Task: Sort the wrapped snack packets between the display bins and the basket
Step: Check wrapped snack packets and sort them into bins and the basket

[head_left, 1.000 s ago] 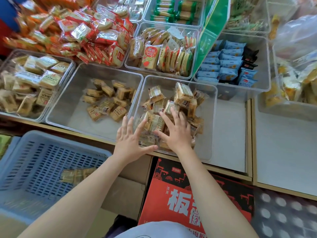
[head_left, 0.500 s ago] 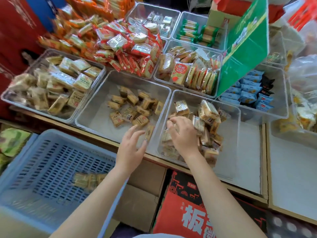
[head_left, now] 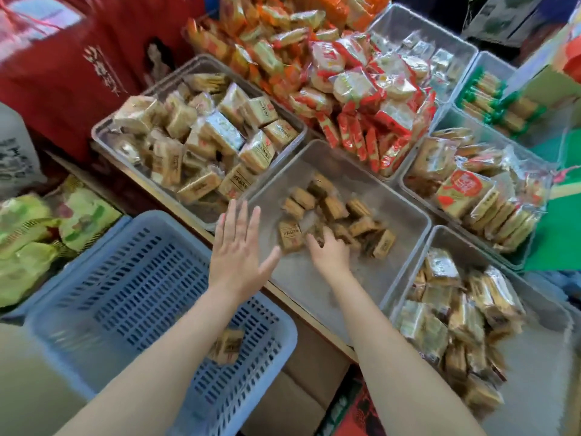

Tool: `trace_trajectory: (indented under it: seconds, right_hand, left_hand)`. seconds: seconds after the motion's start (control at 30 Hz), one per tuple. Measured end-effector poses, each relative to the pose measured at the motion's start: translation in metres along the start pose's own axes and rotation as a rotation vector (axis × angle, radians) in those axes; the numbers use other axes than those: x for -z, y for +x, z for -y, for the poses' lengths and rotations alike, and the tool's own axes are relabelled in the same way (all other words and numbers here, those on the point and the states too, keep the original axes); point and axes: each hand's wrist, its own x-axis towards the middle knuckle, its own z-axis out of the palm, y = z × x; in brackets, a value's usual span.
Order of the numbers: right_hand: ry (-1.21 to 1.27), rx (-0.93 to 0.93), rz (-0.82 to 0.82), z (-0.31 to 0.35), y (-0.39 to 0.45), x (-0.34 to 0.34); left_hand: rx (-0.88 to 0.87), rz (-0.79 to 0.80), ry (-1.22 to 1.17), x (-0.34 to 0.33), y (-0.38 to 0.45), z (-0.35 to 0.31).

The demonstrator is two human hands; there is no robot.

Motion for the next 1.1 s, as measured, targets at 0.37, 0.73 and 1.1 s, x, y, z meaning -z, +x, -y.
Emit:
trace_trajectory:
  seconds: [0.37, 0.73, 1.1]
  right_hand:
    - [0.034, 0.102, -0.022, 0.011, 0.011, -0.015]
    - [0.391, 0.165, 0.121, 0.006, -0.014, -0.012]
    - [0.376, -0.097, 0.209, 0.031, 0.025, -0.039]
  left_hand:
    - [0.005, -0.020, -0.018, -0.003, 0.002, 0.002]
    - [-0.082, 0.146, 0.017, 0.017, 0.000, 0.017]
    - [-0.076, 0.178, 0.020, 0.014, 0.001, 0.024]
